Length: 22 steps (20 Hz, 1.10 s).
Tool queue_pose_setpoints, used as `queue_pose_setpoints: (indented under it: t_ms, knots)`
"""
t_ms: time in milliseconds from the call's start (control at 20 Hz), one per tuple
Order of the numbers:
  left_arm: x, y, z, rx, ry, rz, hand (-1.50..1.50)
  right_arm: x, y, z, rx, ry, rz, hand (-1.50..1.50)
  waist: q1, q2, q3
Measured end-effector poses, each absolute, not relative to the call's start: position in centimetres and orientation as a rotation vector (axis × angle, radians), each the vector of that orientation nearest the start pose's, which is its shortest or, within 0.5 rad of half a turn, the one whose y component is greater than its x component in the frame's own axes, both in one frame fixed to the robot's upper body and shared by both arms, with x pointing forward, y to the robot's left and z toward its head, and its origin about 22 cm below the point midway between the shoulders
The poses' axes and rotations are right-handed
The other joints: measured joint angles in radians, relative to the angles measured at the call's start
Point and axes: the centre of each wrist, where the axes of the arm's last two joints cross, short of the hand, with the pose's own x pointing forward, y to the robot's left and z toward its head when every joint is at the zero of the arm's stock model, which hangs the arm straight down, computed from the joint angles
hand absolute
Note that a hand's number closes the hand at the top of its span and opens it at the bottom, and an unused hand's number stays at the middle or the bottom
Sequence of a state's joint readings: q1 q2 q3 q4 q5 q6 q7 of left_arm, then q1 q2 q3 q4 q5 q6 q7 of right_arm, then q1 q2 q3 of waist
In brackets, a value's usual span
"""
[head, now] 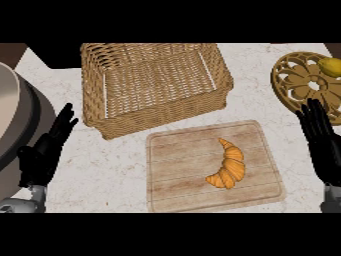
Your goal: Pick the croissant from the cutting board and place it in the basket
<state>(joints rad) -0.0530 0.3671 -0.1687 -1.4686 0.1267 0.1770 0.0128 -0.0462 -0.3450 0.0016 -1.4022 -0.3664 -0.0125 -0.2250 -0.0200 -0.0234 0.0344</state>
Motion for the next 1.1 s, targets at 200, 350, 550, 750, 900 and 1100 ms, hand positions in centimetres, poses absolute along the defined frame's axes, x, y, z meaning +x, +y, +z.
queue_pose_setpoints:
  t_ms: [200, 350, 550, 750, 900, 1100]
  knots:
    - [25.3, 27.6, 1.7, 0.225, -1.548, -0.126, 0.0, 23.6, -29.8, 0.2, -0.202, -1.714, -0.158, 1.5, -0.004, 0.005, -0.024]
    - [25.3, 26.7, 2.3, 0.202, -1.609, -0.047, 0.0, 22.6, -28.7, 0.9, -0.38, -1.746, -0.162, 1.5, -0.011, 0.0, -0.036]
    - [25.4, 25.3, 2.7, 0.139, -1.646, -0.003, 0.0, 22.5, -22.8, 0.3, -0.511, -1.767, -0.1, -1.5, 0.023, 0.012, -0.042]
    - [25.5, 24.2, 3.0, 0.104, -1.668, 0.014, 0.0, 22.4, -18.8, -0.8, -0.701, -1.701, -0.194, -1.5, 0.033, 0.019, -0.044]
    - [25.5, 24.0, 3.1, 0.1, -1.672, 0.026, 0.0, 21.6, -18.4, -2.7, -0.875, -1.592, -0.243, -1.5, 0.026, 0.024, -0.048]
    - [25.4, 24.3, 3.3, 0.114, -1.68, 0.038, 0.0, 19.8, -19.8, -5.2, -1.042, -1.407, -0.266, -1.5, 0.014, 0.029, -0.055]
